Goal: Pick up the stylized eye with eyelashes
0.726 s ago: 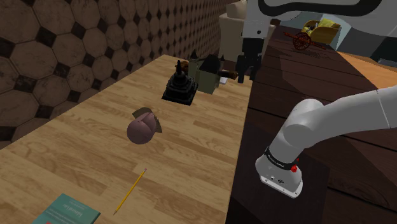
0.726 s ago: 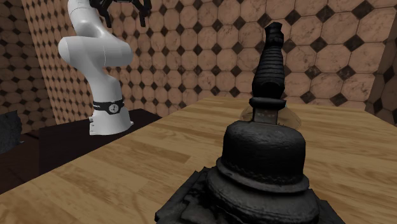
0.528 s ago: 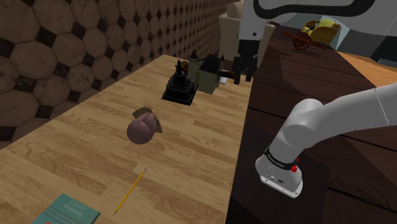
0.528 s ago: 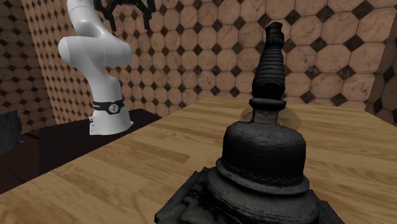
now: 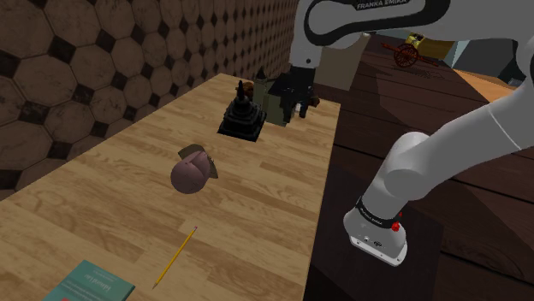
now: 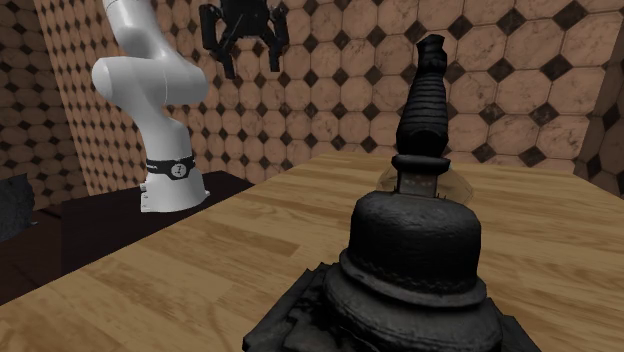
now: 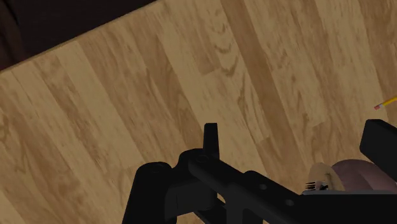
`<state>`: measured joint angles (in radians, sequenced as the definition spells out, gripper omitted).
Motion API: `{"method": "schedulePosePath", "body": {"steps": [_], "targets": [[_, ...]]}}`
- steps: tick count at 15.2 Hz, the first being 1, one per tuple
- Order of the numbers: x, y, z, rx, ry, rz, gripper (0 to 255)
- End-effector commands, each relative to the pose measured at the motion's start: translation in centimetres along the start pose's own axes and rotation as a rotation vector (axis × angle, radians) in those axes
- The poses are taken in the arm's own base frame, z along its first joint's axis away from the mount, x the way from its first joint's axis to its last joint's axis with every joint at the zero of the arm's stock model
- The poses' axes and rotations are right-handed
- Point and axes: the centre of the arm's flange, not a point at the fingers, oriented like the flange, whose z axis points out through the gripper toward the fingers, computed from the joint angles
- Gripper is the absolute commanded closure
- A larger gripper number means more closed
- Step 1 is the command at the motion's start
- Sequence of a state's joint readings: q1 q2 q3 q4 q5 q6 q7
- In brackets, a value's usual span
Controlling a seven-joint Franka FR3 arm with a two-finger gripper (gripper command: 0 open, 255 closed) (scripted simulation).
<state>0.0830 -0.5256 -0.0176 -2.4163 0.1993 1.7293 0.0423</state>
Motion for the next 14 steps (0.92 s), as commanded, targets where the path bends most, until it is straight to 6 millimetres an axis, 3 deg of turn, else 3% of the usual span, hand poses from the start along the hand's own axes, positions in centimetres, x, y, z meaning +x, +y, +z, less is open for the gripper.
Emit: {"method": "schedulePosePath", "body": {"steps": [1, 14], "targets": [[1.9, -0.8, 1.3, 0.005, 0.015, -0.023, 0], [14.1, -8.8, 7.7, 0.038, 0.097, -0.172, 0]]}}
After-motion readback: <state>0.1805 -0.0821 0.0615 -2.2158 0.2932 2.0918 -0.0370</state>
